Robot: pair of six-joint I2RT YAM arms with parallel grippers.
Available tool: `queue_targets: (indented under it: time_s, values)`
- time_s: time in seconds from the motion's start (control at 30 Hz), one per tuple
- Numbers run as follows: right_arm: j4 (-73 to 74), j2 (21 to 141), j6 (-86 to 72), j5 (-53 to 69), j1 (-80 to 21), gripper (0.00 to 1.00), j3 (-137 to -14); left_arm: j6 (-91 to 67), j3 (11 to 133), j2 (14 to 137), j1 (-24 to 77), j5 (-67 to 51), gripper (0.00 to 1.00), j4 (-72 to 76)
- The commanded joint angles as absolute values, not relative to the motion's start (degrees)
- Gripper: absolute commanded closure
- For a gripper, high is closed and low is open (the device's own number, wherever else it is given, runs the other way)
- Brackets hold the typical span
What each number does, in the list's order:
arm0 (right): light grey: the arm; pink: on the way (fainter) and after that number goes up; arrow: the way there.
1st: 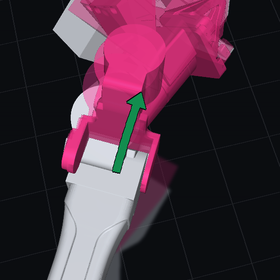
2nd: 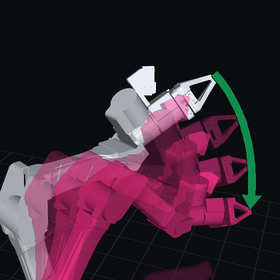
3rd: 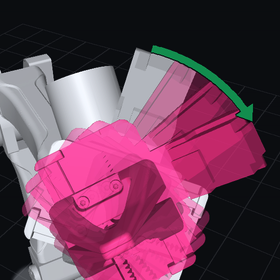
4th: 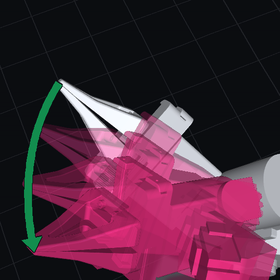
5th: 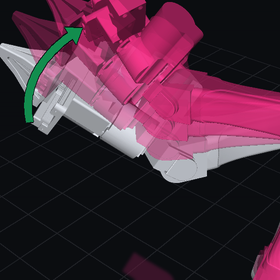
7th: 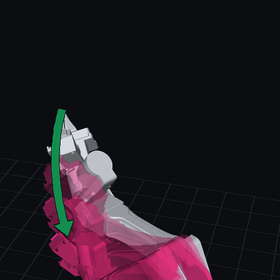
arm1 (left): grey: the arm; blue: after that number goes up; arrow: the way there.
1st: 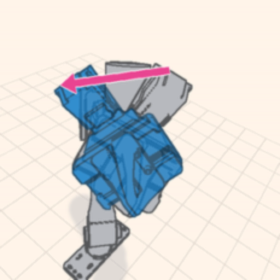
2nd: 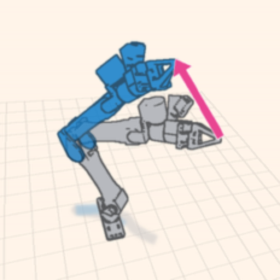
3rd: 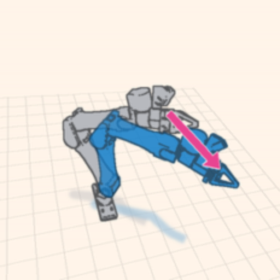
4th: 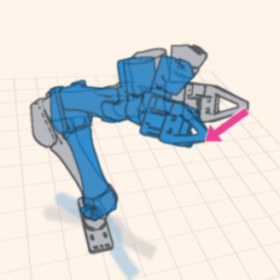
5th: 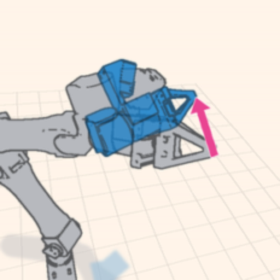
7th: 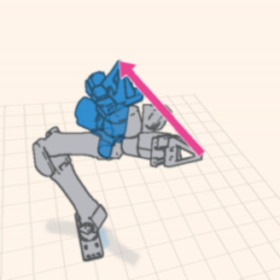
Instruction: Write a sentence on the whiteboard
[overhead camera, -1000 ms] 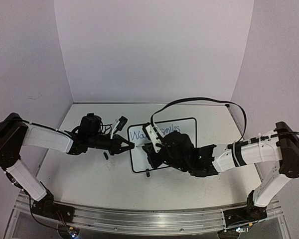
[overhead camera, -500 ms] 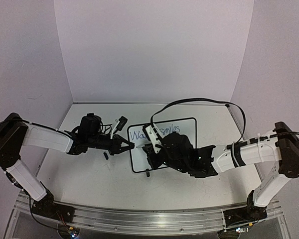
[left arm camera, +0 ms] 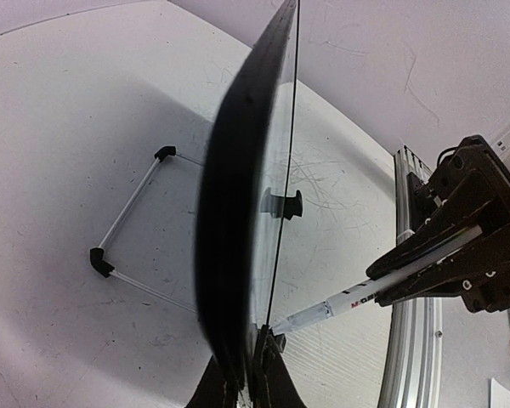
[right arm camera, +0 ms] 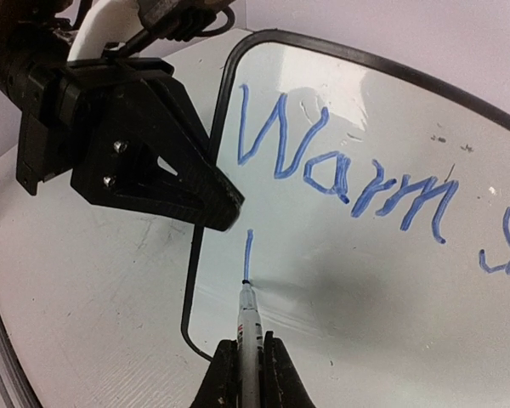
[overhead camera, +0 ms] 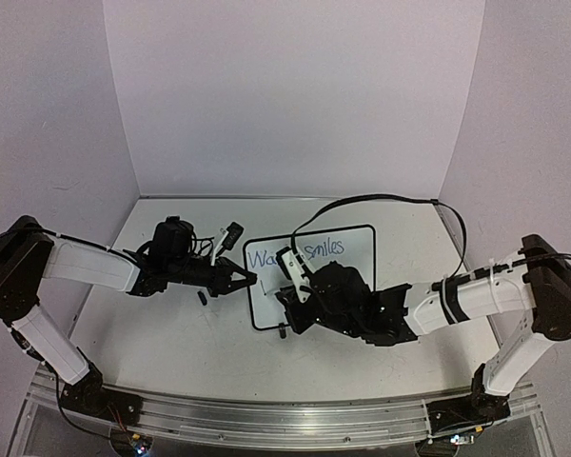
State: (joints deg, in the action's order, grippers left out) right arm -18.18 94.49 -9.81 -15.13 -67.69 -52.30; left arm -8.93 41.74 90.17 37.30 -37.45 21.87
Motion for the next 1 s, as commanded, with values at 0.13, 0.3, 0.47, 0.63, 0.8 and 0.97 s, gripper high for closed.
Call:
queue_targets:
  time_s: [0.13, 0.3, 0.47, 0.63, 0.8, 0.97]
  values:
    - [-18.91, 95.71, -11.41, -15.45, -68.12, 1.0, -52.51, -6.53, 41.28, 88.85, 35.97, -30.33, 1.0, 19.21]
    - [-19.75, 96.21, -11.16, -17.42, -68.08, 1.0, -54.59, -6.6, 41.12, 89.01, 35.97, -30.43, 1.0, 19.2]
    - [-19.86, 96.04, -11.28, -19.3, -67.87, 1.0, -55.11, -6.55, 40.86, 88.72, 35.95, -30.38, 1.0, 19.25]
    - [-20.36, 95.36, -11.32, -19.64, -67.43, 1.0, -55.19, -6.51, 40.93, 88.88, 35.97, -30.4, 1.0, 19.25]
    - [-20.95, 95.07, -10.97, -19.45, -66.99, 1.0, -55.28, -6.55, 41.05, 88.92, 35.96, -30.43, 1.0, 19.23]
    - [-21.57, 94.43, -10.97, -19.17, -66.46, 1.0, -55.15, -6.66, 41.13, 89.04, 35.95, -30.51, 1.0, 19.23]
